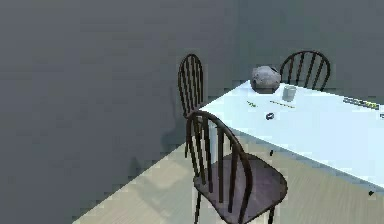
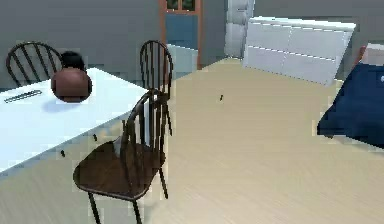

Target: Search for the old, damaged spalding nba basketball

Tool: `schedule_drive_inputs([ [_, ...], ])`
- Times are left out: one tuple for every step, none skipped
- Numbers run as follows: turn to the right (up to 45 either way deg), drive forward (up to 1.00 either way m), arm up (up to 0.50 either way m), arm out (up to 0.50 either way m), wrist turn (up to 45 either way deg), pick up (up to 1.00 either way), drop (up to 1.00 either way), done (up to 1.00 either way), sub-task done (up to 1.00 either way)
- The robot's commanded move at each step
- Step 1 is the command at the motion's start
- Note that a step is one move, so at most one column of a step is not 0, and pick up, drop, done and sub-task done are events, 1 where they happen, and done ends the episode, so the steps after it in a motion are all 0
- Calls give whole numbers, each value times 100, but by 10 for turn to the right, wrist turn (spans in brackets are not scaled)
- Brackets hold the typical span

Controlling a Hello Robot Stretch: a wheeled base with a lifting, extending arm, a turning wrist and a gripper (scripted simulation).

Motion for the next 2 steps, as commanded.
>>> schedule_drive_inputs([
  [180, 0, 0, 0, 0, 0, 0, 0, 0],
  [0, 0, 0, 0, 0, 0, 0, 100, 0],
])
